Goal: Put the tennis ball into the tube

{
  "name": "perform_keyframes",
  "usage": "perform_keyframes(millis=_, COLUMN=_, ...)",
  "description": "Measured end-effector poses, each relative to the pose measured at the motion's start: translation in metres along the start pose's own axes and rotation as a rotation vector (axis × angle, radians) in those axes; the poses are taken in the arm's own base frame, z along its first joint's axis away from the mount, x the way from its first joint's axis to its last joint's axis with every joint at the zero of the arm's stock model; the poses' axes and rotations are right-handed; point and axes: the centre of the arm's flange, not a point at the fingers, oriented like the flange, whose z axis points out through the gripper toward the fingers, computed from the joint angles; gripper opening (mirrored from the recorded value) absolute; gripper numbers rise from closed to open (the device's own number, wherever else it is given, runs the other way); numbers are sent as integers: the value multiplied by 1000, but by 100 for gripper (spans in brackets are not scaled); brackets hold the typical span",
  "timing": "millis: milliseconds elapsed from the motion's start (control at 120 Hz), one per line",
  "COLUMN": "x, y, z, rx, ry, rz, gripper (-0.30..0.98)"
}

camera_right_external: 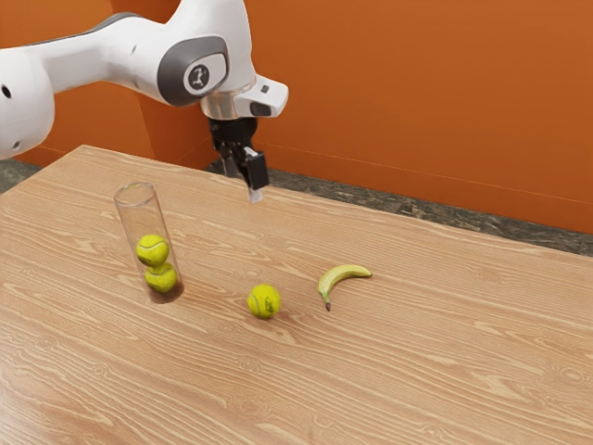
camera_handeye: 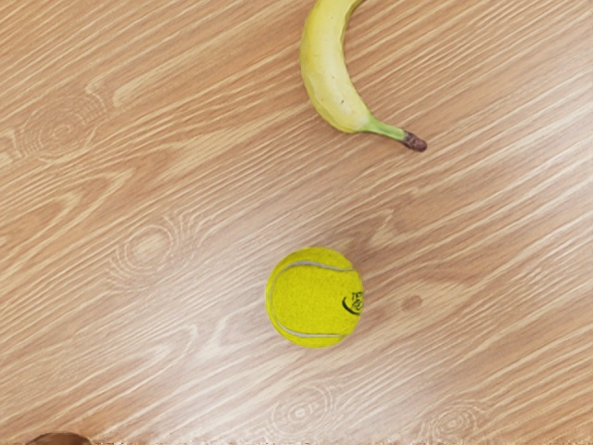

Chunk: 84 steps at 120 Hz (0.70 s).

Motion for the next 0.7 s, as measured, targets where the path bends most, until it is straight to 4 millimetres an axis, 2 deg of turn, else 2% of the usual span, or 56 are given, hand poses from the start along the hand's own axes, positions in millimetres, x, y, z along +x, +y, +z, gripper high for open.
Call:
perform_keyframes(millis=108, x=-2, y=3, z=5, rx=-9, ry=-25, rz=4, gripper=67)
perform_keyframes(millis=192, x=-3, y=7, z=36, rx=-37, ry=-76, rz=7, gripper=68)
perform_keyframes(millis=317, x=-15, y=28, z=107, rx=-98, ry=-185, rz=27, gripper=68)
perform_keyframes(millis=400, x=-21, y=34, z=143, rx=-131, ry=-193, rz=17, gripper=68)
perform_keyframes(millis=492, x=-20, y=28, z=172, rx=-149, ry=-165, rz=-20, gripper=68)
perform_keyframes(millis=700, x=-2, y=10, z=231, rx=-153, ry=-129, rz=-77, gripper=69)
